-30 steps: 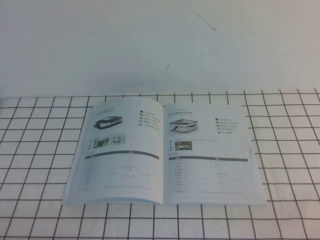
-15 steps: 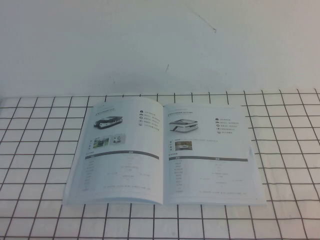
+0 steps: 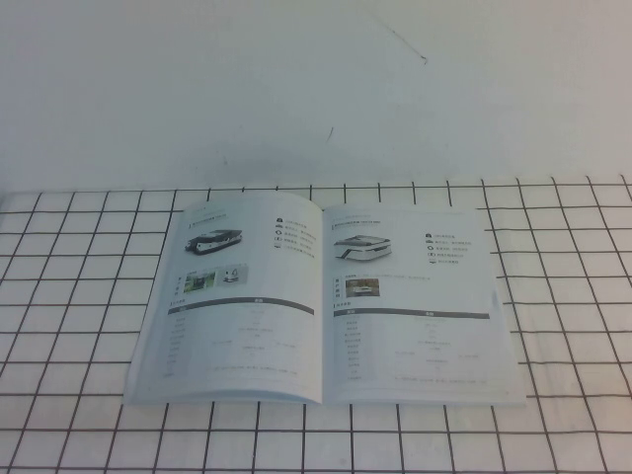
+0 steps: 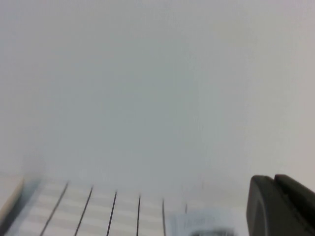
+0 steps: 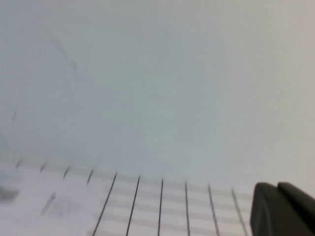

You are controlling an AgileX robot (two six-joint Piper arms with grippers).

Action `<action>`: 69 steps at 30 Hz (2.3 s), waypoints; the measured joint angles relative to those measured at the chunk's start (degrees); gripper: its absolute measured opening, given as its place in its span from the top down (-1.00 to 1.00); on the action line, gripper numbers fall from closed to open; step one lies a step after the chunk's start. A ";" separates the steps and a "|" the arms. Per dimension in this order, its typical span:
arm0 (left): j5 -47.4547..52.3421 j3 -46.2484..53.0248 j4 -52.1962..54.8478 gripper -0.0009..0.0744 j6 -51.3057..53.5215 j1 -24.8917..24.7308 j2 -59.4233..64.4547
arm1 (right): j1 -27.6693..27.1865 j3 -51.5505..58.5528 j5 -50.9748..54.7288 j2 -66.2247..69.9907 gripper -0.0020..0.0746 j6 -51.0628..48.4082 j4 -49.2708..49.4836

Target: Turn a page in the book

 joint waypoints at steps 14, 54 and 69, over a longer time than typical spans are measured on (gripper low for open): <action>-26.23 0.00 -2.16 0.99 -1.47 0.00 0.00 | 0.00 0.00 -22.14 0.00 0.95 0.73 4.86; 42.75 -44.37 -5.50 0.99 15.03 0.00 43.42 | 0.00 -45.38 36.98 35.94 0.95 23.06 -16.23; 28.97 -45.02 -52.01 0.99 41.08 0.00 55.85 | 0.00 -45.50 48.92 53.74 0.95 2.26 9.92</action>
